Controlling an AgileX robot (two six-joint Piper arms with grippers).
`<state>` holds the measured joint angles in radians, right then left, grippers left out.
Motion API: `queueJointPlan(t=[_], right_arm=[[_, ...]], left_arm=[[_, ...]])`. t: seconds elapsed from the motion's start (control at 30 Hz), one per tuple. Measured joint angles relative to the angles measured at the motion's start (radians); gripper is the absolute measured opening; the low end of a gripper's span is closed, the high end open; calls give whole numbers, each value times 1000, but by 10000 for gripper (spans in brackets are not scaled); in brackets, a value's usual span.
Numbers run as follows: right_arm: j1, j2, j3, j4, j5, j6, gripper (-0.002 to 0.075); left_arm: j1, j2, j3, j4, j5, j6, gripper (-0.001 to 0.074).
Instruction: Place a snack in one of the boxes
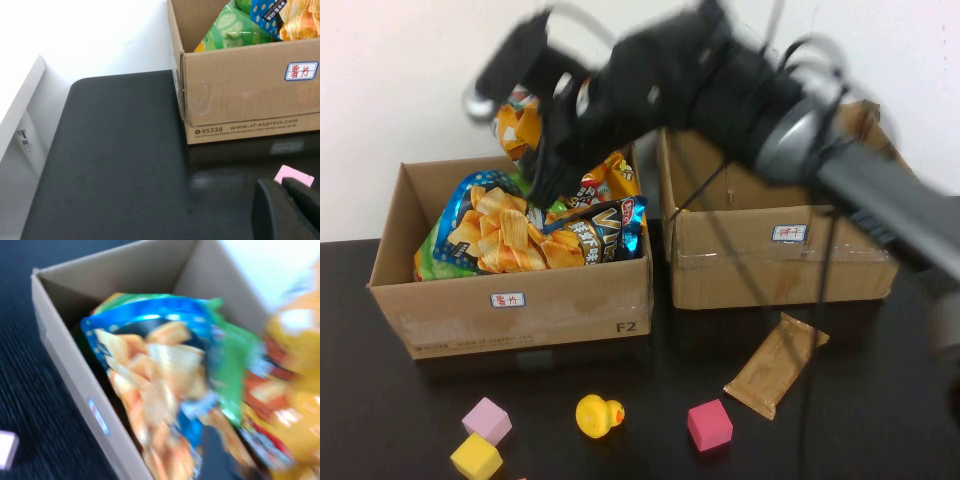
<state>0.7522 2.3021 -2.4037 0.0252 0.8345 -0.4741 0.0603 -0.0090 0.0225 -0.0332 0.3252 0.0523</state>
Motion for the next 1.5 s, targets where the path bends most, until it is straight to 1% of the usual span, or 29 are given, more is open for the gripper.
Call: queueJointPlan(t=[0.1,0.17,0.23,0.27,0.33,0.43,0.5,0.63,0.73,0.9,1.0,1.3,1.43,1.5], right_arm=[[0,-82,0,-42,98,54,322],[0,-124,0,-62,174,84,186],[2,-158,0,-79,235,95,88],[7,-177,0,-89,266,100,57],[13,-209,0,-102,321,102,24],[22,-254,0,-114,380,104,6],[24,-273,5,-117,380,106,3],[24,-347,105,-121,380,123,0],[24,-471,274,-118,357,134,0],[24,-740,667,-110,147,182,-1],[24,-879,855,-119,69,197,-1],[22,-1245,1273,-126,46,315,-1],[22,-1438,1468,-132,-77,331,-1],[22,-1533,1597,-148,-170,368,-1]], left_arm=[[0,0,0,0,0,0,-1],[0,0,0,0,0,0,-1],[0,0,0,0,0,0,-1],[0,0,0,0,0,0,-1],[0,0,0,0,0,0,-1],[0,0,0,0,0,0,-1],[0,0,0,0,0,0,-1],[0,0,0,0,0,0,-1],[0,0,0,0,0,0,-3],[0,0,0,0,0,0,-3],[0,0,0,0,0,0,-3],[0,0,0,0,0,0,-3],[0,0,0,0,0,0,-3],[0,0,0,0,0,0,-3]])
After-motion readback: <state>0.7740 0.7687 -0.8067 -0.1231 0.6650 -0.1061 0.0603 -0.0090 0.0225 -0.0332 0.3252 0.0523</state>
